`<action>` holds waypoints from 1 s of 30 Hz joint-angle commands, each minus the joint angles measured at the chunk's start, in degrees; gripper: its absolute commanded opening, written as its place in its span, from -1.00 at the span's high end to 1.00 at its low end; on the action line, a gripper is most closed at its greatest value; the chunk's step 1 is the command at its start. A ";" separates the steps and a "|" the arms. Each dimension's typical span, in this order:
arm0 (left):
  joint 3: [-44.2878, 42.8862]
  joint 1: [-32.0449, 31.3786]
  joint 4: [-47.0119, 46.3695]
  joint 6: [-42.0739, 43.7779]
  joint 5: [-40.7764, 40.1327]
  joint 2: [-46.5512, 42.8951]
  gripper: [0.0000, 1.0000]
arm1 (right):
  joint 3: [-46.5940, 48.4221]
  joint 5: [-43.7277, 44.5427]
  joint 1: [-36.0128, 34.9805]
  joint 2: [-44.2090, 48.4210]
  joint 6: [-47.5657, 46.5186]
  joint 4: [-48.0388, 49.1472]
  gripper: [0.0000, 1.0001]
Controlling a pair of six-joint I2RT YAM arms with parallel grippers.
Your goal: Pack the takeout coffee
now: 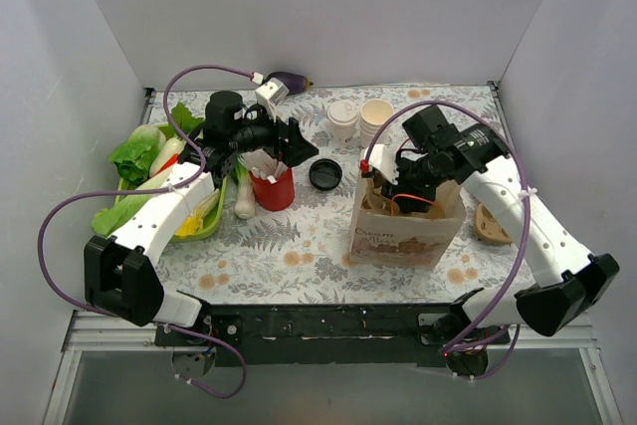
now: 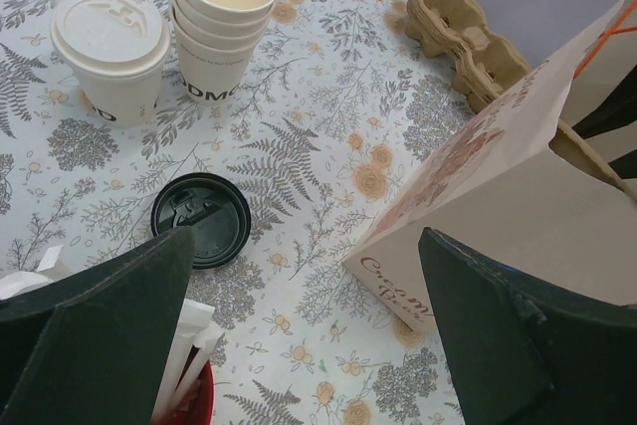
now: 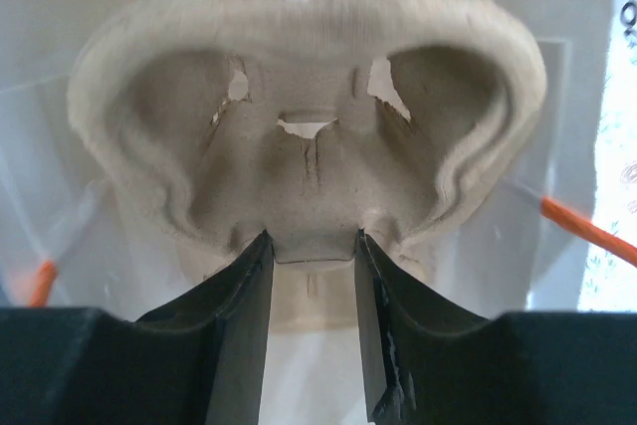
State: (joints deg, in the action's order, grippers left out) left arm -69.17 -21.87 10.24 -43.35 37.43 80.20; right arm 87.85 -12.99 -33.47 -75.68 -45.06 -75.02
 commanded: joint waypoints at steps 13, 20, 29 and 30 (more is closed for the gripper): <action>0.00 -0.19 -0.92 -0.24 1.15 -1.72 -0.93 | -6.82 7.20 -0.19 4.22 -5.21 0.05 0.97; 0.00 -0.19 -1.45 -0.85 1.51 -1.28 -0.94 | -9.80 9.21 -0.19 3.52 -6.35 0.05 0.97; 0.52 -0.19 -2.33 -1.55 1.77 -1.54 -0.94 | -13.41 8.17 -0.28 3.43 -6.27 2.33 0.97; 0.61 -0.11 -2.42 -1.73 2.20 -1.45 -0.94 | -13.67 7.38 -0.28 3.52 -6.10 2.95 0.97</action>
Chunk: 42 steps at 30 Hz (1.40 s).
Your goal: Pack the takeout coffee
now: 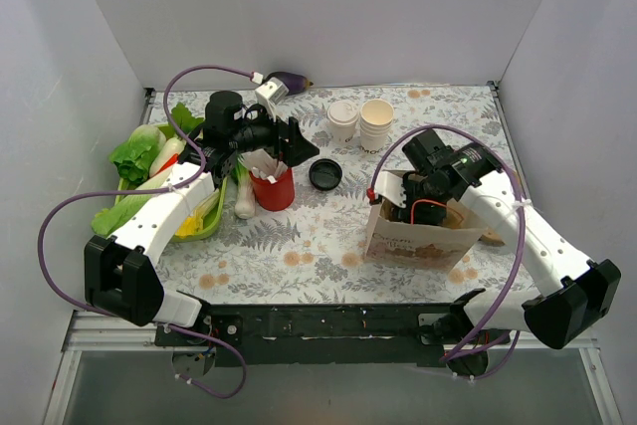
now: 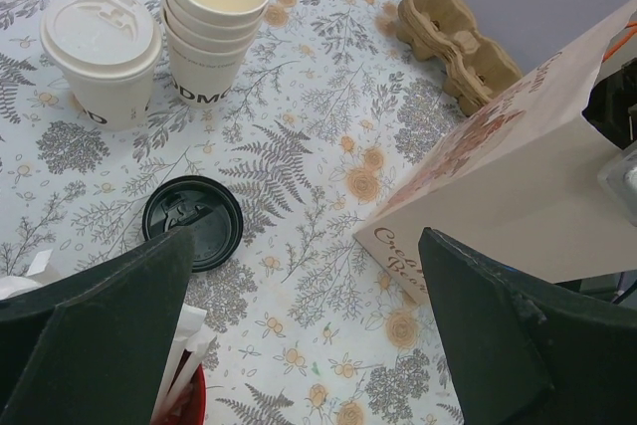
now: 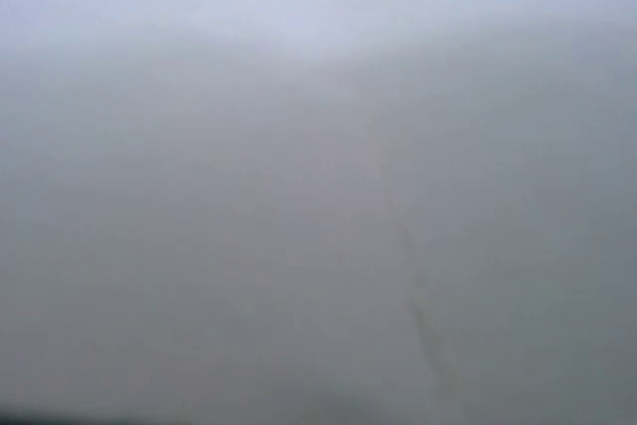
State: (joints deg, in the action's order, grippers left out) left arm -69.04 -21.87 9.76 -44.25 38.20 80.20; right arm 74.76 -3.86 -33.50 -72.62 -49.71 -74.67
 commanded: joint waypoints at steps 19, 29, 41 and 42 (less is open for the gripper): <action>-0.75 -0.11 -1.76 -1.19 1.71 -0.40 -0.94 | -4.54 -1.33 -0.17 -0.42 -1.00 2.34 0.93; -1.98 -0.10 -1.76 -1.19 2.41 -0.66 -0.94 | -0.42 -1.86 -0.25 0.28 -0.30 1.02 -0.05; -7.16 -1.59 -1.94 -0.58 9.15 2.41 -0.94 | 10.31 -8.61 -0.25 5.81 4.01 -0.21 -0.21; -7.86 -2.21 -1.94 -0.49 10.40 3.37 -0.94 | 11.62 -11.75 -0.25 6.26 4.45 -0.03 -0.21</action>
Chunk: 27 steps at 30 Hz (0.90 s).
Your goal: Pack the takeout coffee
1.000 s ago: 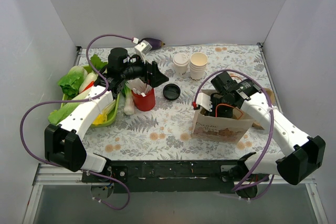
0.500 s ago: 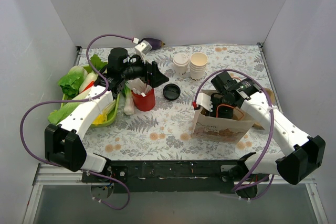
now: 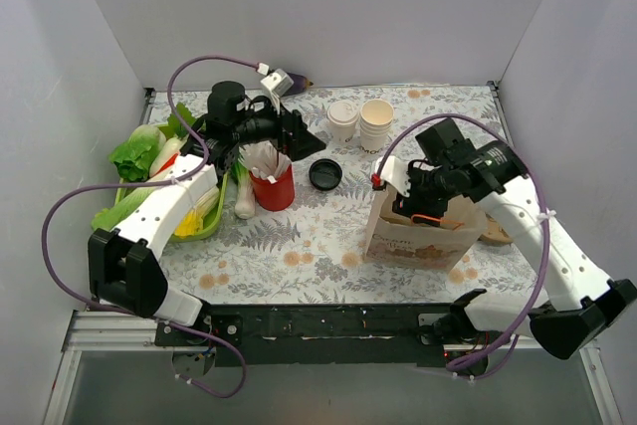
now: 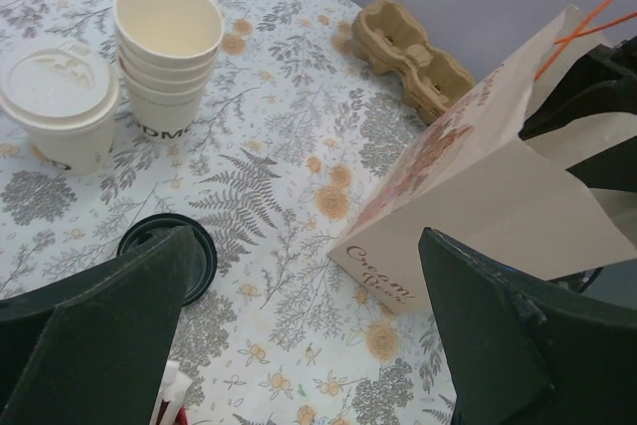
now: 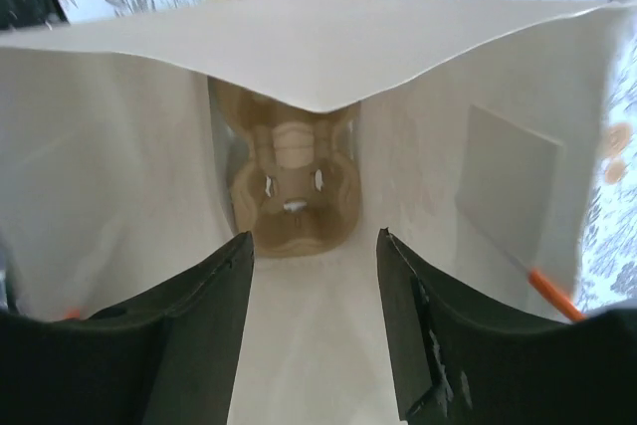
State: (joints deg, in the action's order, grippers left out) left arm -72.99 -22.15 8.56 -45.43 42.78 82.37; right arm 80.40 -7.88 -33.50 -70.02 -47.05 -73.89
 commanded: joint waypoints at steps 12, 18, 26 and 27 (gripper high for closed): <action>-21.30 -14.58 1.29 1.66 13.11 15.62 -0.94 | 29.73 -2.43 4.84 3.74 15.67 14.28 -0.25; -28.34 -19.86 3.48 3.77 11.71 23.01 -0.90 | 18.86 11.37 9.40 10.42 18.39 26.66 -0.36; -30.10 -23.99 3.92 5.70 8.28 26.70 -0.27 | 13.20 14.56 17.85 12.45 22.35 30.91 -0.39; -30.63 -23.99 4.10 5.88 8.28 26.88 -0.17 | 13.12 14.56 18.20 12.45 22.44 31.17 -0.39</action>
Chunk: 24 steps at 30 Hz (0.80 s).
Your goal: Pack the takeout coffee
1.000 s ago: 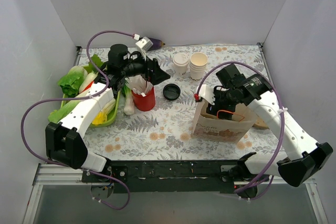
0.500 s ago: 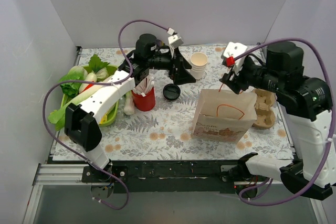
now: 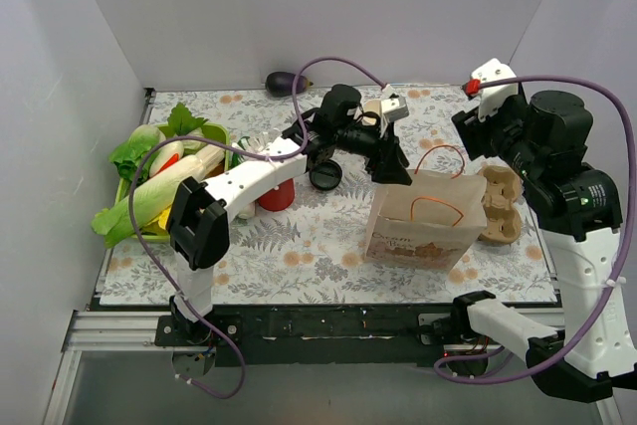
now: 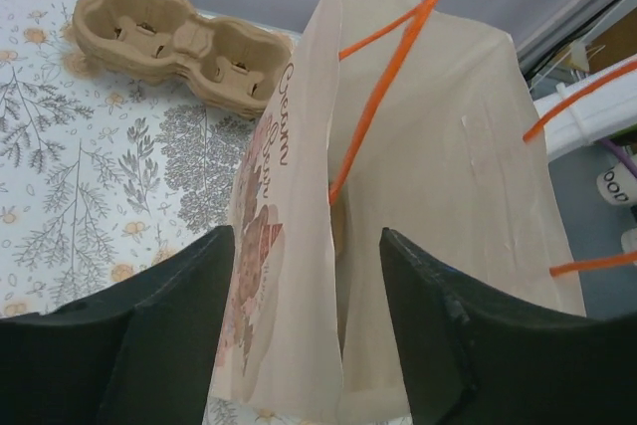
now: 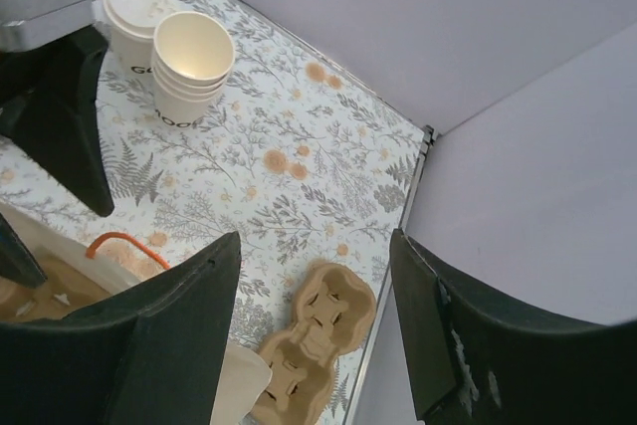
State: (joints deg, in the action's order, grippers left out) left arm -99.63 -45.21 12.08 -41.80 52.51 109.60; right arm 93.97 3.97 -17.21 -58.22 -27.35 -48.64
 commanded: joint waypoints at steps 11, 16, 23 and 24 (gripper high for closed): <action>2.59 -0.93 6.21 15.25 -9.08 -11.41 1.00 | -5.99 3.86 3.68 2.23 1.43 9.18 -0.40; 9.53 -1.02 6.03 25.96 -15.23 -21.61 1.00 | -9.15 3.77 4.03 2.58 1.51 10.23 -0.38; 31.05 -2.86 0.33 33.19 -19.36 -35.84 1.00 | -13.46 2.36 4.38 3.11 1.69 10.59 -0.37; 36.21 -3.21 -1.08 33.45 -19.99 -37.51 1.00 | -13.64 2.19 4.38 3.11 1.69 10.41 -0.37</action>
State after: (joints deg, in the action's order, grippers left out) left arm -74.78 -46.65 14.46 -14.24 36.60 77.73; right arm 81.43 6.85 -13.32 -55.96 -26.09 -41.36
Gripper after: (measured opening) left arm 0.012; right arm 0.688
